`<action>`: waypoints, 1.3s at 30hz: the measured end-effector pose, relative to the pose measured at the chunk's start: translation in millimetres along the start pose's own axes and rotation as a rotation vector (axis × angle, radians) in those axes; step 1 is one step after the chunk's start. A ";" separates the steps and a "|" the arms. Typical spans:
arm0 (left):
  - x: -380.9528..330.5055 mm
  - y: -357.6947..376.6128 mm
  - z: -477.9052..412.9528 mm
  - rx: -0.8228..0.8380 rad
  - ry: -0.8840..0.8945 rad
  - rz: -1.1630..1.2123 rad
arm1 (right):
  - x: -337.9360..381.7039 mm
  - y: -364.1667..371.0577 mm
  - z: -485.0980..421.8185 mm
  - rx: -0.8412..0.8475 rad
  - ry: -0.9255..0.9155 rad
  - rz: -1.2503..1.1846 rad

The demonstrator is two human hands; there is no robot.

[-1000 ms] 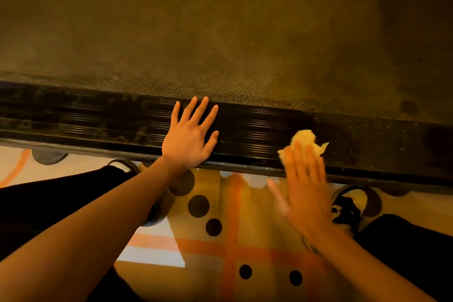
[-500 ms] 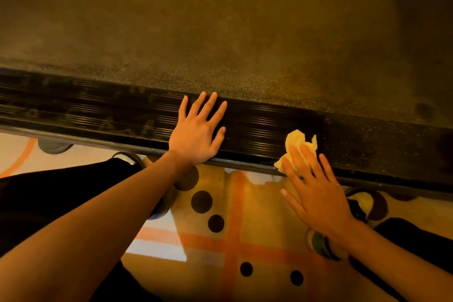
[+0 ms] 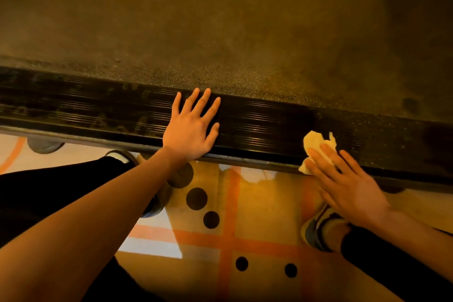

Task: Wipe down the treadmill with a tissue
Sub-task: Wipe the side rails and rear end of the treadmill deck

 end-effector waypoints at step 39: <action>1.5 0.4 2.0 -0.001 -0.001 0.010 | 57.8 -13.5 -37.3 0.054 0.368 -0.234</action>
Point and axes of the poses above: each hand's wrist, its own z-axis away from the middle knuckle, its own y-axis out of the palm, x = y × z, the point moved 9 cm from there along -z, towards the middle knuckle, and after that the axes turned 3 degrees about -x, right-handed, at the moved point
